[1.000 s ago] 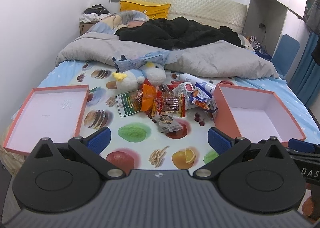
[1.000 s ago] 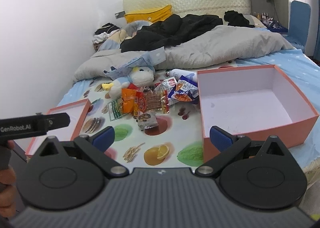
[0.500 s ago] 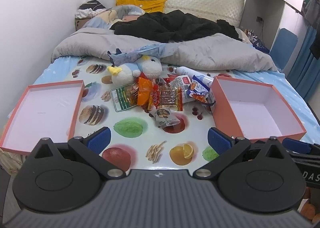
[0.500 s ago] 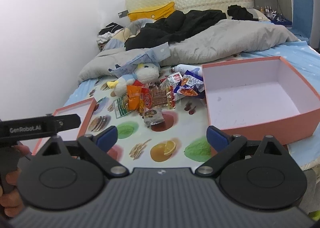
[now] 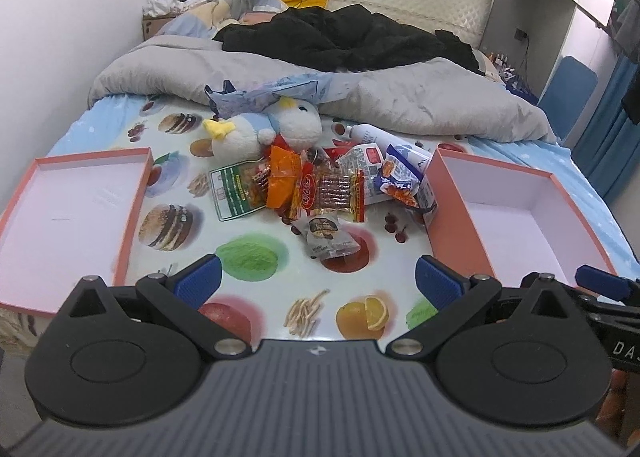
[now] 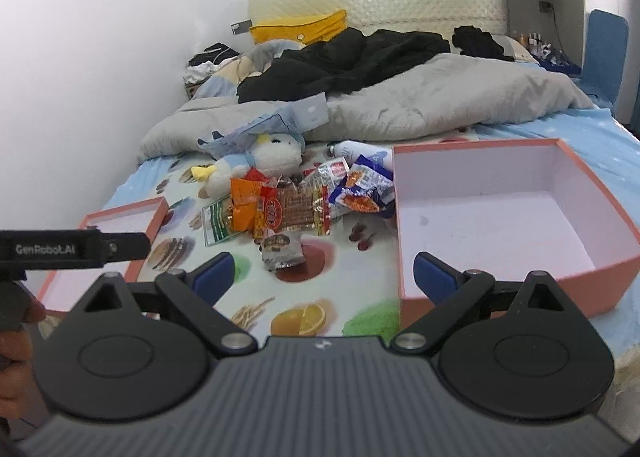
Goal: Organize snacks
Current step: 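Reach the left tool to the small silver packet while the right tool reaches the blue noodle bag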
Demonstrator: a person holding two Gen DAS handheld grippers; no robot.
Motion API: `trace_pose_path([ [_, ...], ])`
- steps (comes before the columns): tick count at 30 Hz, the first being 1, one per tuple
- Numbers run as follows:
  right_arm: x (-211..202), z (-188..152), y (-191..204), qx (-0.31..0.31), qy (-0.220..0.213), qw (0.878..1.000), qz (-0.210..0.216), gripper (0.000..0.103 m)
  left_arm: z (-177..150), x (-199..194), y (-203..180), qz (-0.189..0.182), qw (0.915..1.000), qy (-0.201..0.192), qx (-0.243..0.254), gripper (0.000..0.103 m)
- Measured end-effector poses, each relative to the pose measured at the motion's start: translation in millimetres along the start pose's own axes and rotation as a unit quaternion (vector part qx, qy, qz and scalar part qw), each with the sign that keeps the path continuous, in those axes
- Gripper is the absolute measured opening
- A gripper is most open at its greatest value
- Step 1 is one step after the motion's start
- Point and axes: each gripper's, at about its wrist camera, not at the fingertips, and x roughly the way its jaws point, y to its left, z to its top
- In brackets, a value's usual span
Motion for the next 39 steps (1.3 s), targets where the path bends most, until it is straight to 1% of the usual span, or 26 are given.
trace_pose_path([
  [10, 39.2, 13.0, 12.1, -0.008, 0.019, 1.0, 0.021, 0.098, 17.0, 43.7, 19.2, -0.007, 0.9997, 0.008, -0.02, 0.103],
  [13, 56.5, 17.0, 14.5, -0.01, 0.024, 0.999, 0.025, 0.097, 20.4, 60.4, 27.5, -0.014, 0.9994, 0.015, -0.029, 0.103],
  [19, 95.3, 20.1, 22.4, -0.046, 0.047, 0.998, 0.009, 0.097, 23.2, 104.4, 42.6, -0.031, 0.9975, 0.043, -0.047, 0.099],
  [20, 102.4, 20.7, 23.0, -0.053, 0.051, 0.997, 0.005, 0.096, 23.8, 113.9, 45.3, -0.034, 0.997, 0.048, -0.05, 0.097],
  [22, 117.3, 22.6, 23.4, -0.066, 0.06, 0.996, -0.006, 0.086, 24.6, 129.5, 49.7, -0.042, 0.9956, 0.059, -0.059, 0.095],
  [25, 139.7, 26.3, 22.6, -0.09, 0.07, 0.993, -0.022, 0.08, 27.2, 158.9, 56.9, -0.06, 0.9917, 0.082, -0.079, 0.094],
  [27, 155.1, 28.8, 22.5, -0.107, 0.074, 0.991, -0.029, 0.077, 29.3, 179.3, 62.0, -0.072, 0.9862, 0.103, -0.109, 0.094],
  [29, 170.9, 30.5, 22.0, -0.126, 0.079, 0.988, -0.035, 0.075, 31.5, 198.8, 64.6, -0.08, 0.9814, 0.12, -0.127, 0.094],
  [34, 208.4, 32.2, 22.7, -0.164, 0.093, 0.981, -0.052, 0.074, 36.1, 242.8, 62.8, -0.084, 0.9768, 0.144, -0.135, 0.094],
  [36, 222.8, 32.5, 20.7, -0.162, 0.108, 0.98, -0.052, 0.073, 37.9, 260.0, 63.1, -0.089, 0.9735, 0.155, -0.142, 0.094],
  [39, 240.4, 32.9, 19.3, -0.16, 0.118, 0.978, -0.061, 0.067, 36.9, 283.8, 64.9, -0.096, 0.9683, 0.172, -0.153, 0.093],
])
